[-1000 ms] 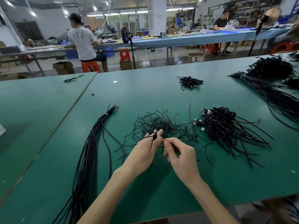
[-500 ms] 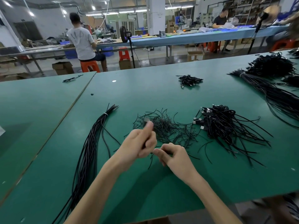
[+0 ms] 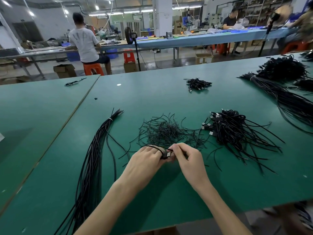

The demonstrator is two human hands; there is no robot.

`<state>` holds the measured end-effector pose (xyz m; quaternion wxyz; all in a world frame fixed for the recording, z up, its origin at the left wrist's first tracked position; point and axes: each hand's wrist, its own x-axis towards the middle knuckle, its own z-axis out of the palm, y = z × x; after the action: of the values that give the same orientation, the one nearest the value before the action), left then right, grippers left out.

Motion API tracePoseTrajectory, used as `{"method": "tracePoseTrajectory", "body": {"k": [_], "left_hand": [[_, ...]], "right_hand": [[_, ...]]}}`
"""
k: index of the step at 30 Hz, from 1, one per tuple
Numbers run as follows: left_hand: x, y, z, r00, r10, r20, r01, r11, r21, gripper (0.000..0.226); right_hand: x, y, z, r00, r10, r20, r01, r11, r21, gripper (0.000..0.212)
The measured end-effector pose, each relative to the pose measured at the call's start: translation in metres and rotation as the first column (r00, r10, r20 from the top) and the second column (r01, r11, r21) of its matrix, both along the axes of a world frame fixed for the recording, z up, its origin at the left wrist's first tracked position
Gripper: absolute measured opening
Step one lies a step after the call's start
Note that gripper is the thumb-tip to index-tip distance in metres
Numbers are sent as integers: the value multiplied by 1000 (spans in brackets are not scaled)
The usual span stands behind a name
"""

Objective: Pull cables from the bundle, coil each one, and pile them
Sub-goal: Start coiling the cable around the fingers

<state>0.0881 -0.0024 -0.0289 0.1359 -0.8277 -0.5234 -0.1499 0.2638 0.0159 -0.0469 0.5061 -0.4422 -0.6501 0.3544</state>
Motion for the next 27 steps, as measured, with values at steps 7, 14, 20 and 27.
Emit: {"method": "tracePoseTrajectory", "body": {"k": [7,14,20,27], "left_hand": [[6,12,7,845,146,515,8,958,-285,53],[32,9,36,-128,310,942,469,856,-218,70],[23,2,52,-397,422,815,658,750,-68,50],[2,-13,57,-129,452,882,714,660,-234,58]], "right_hand": [[-2,0,-3,987,13,160,-32,993,115,39],[-5,-6,0,973,219,70,-221,975,24,42],[-4,-5,0,970,218,103,-221,975,16,66],[-3,-1,-7,945,160,284,-161,987,-22,52]]}}
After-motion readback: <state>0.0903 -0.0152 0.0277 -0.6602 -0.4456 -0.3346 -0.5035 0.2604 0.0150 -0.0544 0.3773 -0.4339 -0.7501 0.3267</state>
